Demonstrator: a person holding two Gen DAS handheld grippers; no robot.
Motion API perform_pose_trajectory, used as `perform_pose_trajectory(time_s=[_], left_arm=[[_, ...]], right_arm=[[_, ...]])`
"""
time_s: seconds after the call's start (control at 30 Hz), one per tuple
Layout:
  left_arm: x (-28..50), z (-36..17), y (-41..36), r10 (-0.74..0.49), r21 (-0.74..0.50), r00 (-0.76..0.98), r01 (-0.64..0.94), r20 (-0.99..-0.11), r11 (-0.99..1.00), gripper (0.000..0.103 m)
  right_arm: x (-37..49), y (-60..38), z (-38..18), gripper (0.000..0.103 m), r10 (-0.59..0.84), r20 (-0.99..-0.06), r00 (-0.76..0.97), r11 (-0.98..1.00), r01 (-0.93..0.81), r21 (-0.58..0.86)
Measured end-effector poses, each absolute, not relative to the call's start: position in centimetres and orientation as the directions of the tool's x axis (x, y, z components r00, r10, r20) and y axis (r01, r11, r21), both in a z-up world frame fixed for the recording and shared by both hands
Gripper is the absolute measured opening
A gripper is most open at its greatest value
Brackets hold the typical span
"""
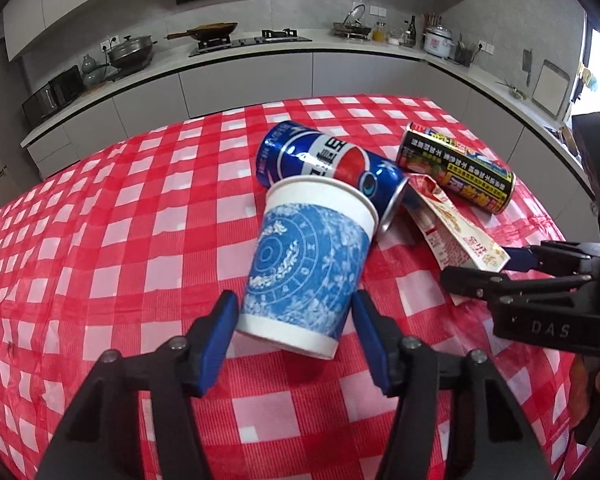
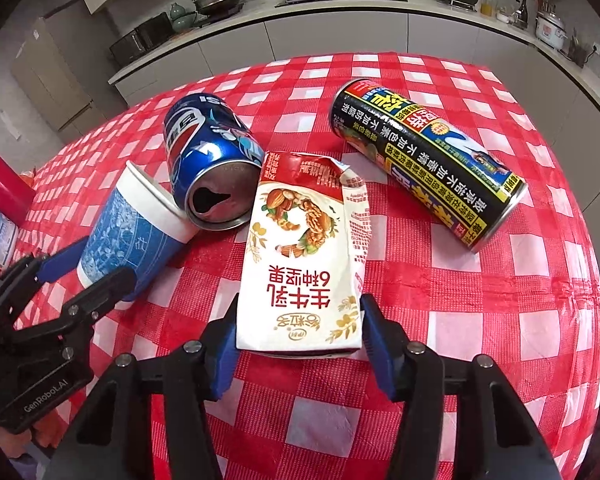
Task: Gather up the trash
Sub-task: 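Grasp the blue paper cup with the left tool while the right tool grasps the milk carton, then carry the cup and carton over the black bucket and open both tools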
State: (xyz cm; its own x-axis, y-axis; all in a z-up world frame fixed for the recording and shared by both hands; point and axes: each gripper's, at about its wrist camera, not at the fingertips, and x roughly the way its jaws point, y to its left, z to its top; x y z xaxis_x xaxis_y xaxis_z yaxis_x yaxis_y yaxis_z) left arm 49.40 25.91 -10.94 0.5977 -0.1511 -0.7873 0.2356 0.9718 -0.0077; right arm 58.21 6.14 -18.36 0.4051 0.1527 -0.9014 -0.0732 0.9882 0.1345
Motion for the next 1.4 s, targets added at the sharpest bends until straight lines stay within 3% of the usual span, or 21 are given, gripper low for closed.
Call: perform_pose_trajectory(time_s=[0.4, 0.43, 0.53, 0.57, 0.7, 0.73, 0.77, 0.87, 1.4], left_arm=[[46.8, -11.1, 25.8, -0.136, -0.025, 0.578, 0.196, -0.805, 0.980, 0.059], [47.0, -11.3, 25.7, -0.122, -0.018, 0.578, 0.182, -0.807, 0.983, 0.063], [47.8, -11.8, 25.3, -0.087, -0.003, 0.563, 0.148, -0.822, 0.989, 0.088], [48.2, -11.9, 25.1, -0.082, 0.000, 0.561, 0.144, -0.824, 0.990, 0.090], [48.9, -12.0, 24.6, -0.078, 0.003, 0.573, 0.139, -0.816, 0.990, 0.089], [49.0, -12.0, 24.6, -0.085, -0.005, 0.573, 0.140, -0.815, 0.990, 0.086], [49.1, -12.1, 24.6, -0.093, -0.015, 0.568, 0.140, -0.817, 0.990, 0.071], [48.8, -12.1, 25.3, -0.094, -0.034, 0.573, 0.116, -0.814, 0.993, 0.065], [42.8, -8.2, 22.6, -0.092, -0.064, 0.642, 0.066, -0.761, 0.996, 0.063]], right_arm=[[54.5, 4.2, -17.3, 0.056, 0.172, -0.903, 0.393, 0.985, -0.099, 0.145], [54.2, 4.0, -17.6, 0.057, 0.176, -0.906, 0.384, 0.984, -0.100, 0.149], [54.3, 3.9, -18.1, 0.059, 0.148, -0.915, 0.375, 0.987, -0.106, 0.116], [54.3, 3.8, -18.1, 0.062, 0.144, -0.916, 0.375, 0.988, -0.102, 0.113], [55.5, 4.0, -18.3, 0.069, 0.145, -0.911, 0.386, 0.989, -0.097, 0.116], [55.6, 4.0, -18.5, 0.069, 0.149, -0.912, 0.383, 0.988, -0.098, 0.120], [55.6, 4.0, -18.5, 0.068, 0.151, -0.909, 0.389, 0.988, -0.099, 0.122], [55.7, 3.8, -18.4, 0.062, 0.159, -0.906, 0.393, 0.987, -0.100, 0.130], [50.6, -0.8, -13.9, 0.062, 0.241, -0.843, 0.482, 0.970, -0.144, 0.195]])
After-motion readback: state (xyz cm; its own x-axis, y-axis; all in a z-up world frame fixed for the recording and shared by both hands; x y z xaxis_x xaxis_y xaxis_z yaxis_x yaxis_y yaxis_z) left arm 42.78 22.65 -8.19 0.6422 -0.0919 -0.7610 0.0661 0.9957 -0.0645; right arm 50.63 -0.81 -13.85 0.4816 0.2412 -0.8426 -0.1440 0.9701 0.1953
